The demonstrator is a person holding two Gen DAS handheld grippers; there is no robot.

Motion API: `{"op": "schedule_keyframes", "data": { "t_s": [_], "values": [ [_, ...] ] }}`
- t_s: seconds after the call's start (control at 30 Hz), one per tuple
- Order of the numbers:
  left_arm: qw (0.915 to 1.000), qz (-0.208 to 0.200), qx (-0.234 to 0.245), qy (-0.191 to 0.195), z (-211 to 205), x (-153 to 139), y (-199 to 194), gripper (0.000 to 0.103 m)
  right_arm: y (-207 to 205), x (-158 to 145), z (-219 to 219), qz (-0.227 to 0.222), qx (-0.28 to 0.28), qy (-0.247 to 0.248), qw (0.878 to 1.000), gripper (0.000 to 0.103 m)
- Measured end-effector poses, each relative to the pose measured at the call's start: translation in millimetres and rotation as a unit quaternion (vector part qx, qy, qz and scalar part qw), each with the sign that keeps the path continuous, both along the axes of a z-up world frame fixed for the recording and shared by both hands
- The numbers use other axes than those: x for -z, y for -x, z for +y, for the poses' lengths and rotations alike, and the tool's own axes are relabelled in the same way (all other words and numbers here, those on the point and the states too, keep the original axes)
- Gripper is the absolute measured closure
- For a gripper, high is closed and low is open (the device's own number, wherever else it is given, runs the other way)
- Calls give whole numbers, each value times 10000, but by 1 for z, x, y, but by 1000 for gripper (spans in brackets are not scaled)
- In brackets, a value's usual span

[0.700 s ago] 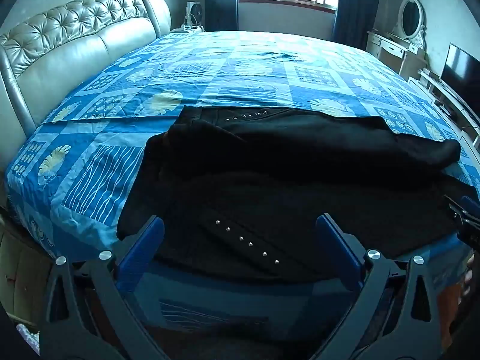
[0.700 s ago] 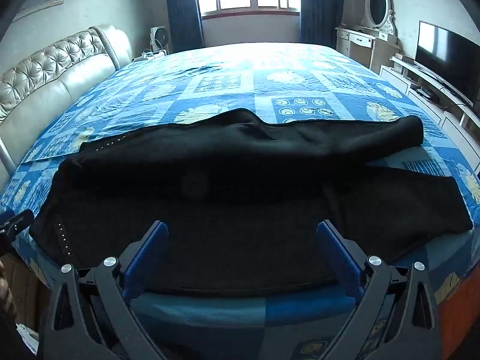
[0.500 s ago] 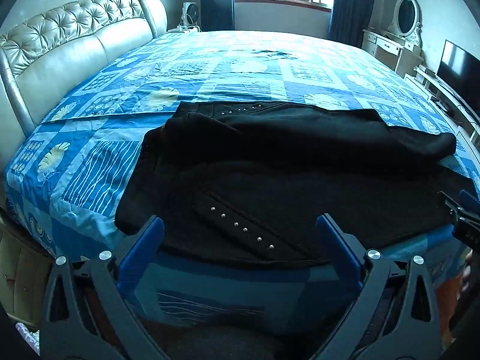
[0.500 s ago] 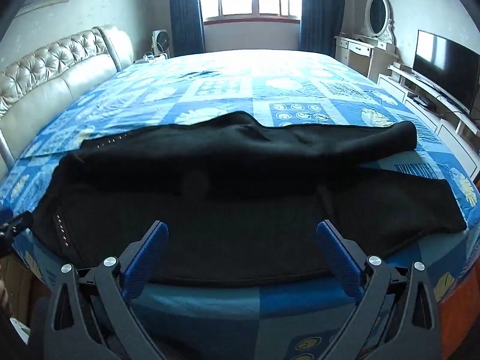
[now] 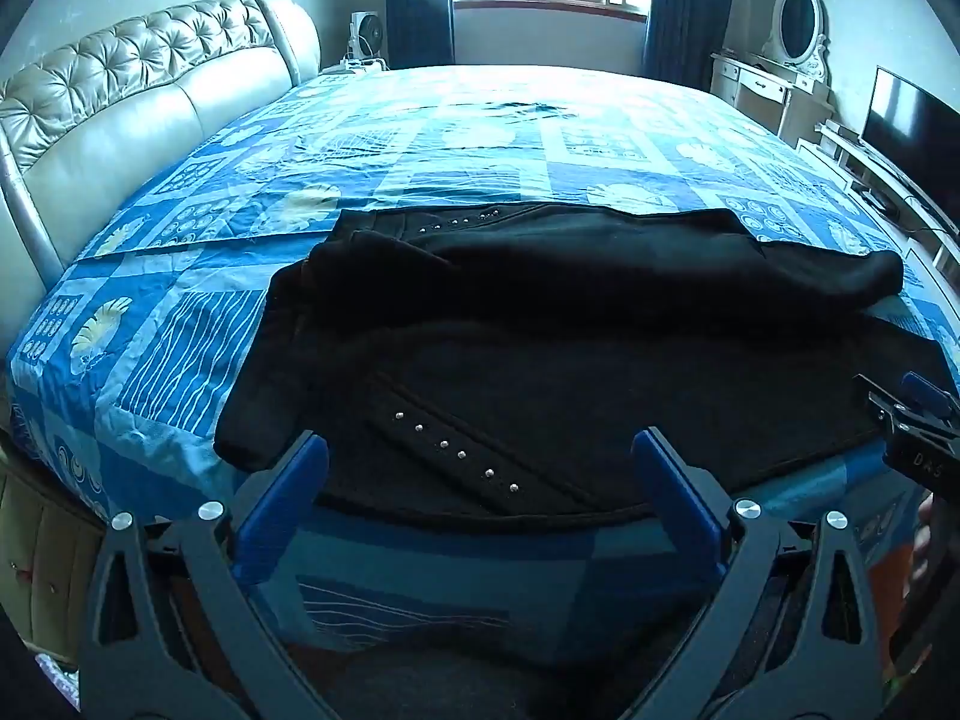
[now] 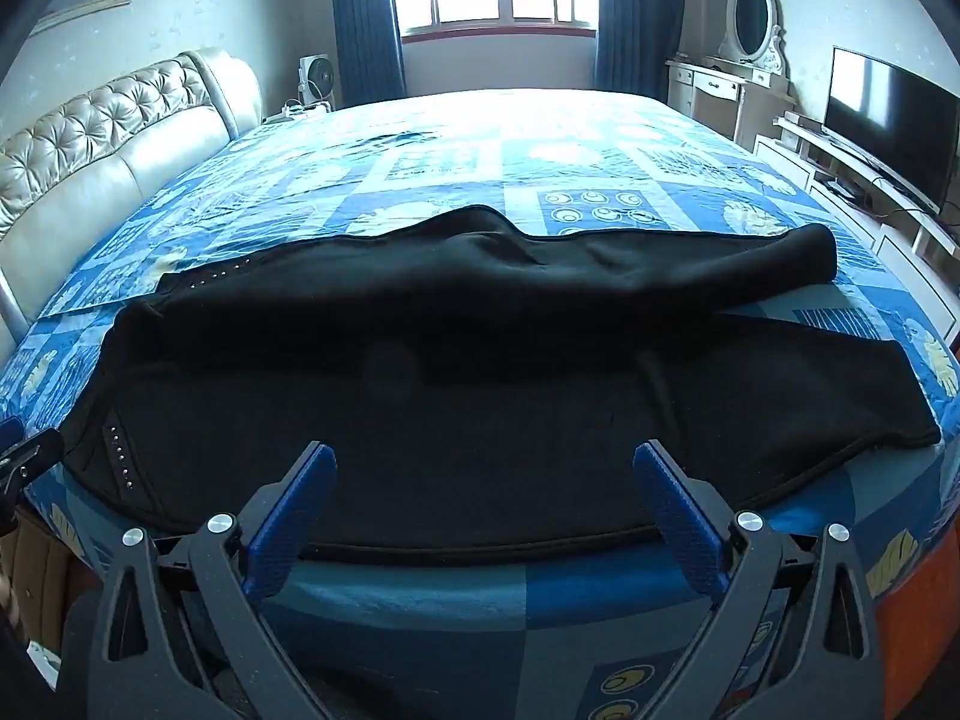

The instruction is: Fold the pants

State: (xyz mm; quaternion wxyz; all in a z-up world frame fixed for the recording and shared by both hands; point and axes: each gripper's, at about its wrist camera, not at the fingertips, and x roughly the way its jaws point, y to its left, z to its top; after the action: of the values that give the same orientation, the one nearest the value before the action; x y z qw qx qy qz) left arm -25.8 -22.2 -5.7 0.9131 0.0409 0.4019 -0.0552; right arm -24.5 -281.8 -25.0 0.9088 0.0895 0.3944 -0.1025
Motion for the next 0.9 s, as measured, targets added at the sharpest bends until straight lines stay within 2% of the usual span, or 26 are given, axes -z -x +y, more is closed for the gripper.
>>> {"op": "schedule_keyframes", "data": {
  "t_s": [0.9],
  "values": [
    [9999, 127, -63, 16, 7, 11, -3, 2, -3, 9, 3, 75, -20, 62, 10000, 4]
  ]
}}
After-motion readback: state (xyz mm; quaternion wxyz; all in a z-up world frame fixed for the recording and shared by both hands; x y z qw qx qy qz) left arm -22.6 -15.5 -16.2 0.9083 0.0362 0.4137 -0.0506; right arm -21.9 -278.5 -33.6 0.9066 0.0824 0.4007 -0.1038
